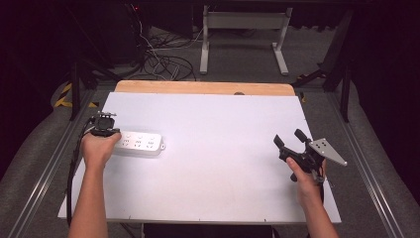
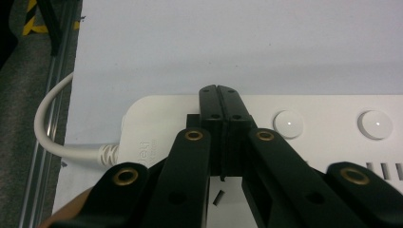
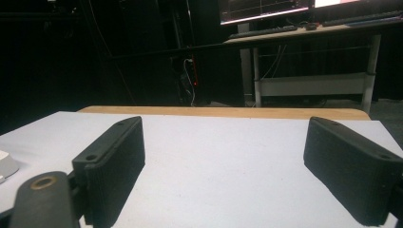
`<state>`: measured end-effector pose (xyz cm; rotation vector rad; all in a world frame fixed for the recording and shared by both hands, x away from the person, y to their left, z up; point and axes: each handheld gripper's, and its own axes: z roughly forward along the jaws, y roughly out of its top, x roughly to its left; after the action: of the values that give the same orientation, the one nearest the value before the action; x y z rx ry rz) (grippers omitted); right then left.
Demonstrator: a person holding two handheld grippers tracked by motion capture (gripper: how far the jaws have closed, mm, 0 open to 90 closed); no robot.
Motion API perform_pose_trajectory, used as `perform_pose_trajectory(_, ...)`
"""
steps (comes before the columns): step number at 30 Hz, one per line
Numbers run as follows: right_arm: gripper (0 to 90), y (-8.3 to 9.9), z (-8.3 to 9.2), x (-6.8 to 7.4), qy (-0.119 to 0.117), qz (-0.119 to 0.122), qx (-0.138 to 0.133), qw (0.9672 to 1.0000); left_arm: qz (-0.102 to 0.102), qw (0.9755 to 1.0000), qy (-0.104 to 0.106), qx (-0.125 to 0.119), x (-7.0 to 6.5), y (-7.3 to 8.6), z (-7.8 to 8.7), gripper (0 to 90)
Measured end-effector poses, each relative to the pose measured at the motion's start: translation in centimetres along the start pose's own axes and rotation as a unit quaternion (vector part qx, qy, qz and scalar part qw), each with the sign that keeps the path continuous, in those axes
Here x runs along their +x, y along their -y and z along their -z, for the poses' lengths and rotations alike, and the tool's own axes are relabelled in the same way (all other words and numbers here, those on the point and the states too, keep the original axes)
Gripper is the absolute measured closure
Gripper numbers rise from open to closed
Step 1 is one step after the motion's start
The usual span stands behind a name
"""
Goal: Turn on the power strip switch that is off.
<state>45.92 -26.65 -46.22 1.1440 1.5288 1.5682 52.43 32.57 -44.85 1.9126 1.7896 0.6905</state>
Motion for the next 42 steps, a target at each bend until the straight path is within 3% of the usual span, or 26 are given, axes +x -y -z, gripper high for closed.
perform_pose_trajectory(11,14.2,-0.01,0.07,-0.01,-0.001,0.002,0.0,1.0,-0.009,1.0,-0.004,0.002,0.01,-0.01,-0.05,89.9)
perform_pose_trajectory(14,14.3,-0.02,0.07,-0.04,-0.001,0.003,0.0,1.0,0.002,1.0,0.004,0.003,0.22,-0.01,-0.06,89.9)
perform_pose_trajectory(25,14.5,-0.17,0.12,-0.08,-0.001,-0.001,-0.002,1.0,-0.003,0.9997,-0.018,0.015,-0.15,-0.25,-0.16,89.9)
perform_pose_trajectory(29,14.5,-0.18,0.15,-0.27,0.0,-0.001,-0.002,1.0,0.006,0.9999,-0.002,0.013,0.23,-0.14,-0.13,89.9)
perform_pose_trajectory(40,14.8,-0.09,-0.2,0.04,-0.003,0.002,0.003,1.0,-0.001,0.9999,-0.012,0.009,0.11,-0.06,-0.11,89.9)
perform_pose_trajectory(42,14.9,-0.1,-0.23,0.06,-0.004,0.002,0.003,1.0,0.003,1.0,-0.006,0.007,0.12,0.01,-0.14,90.0)
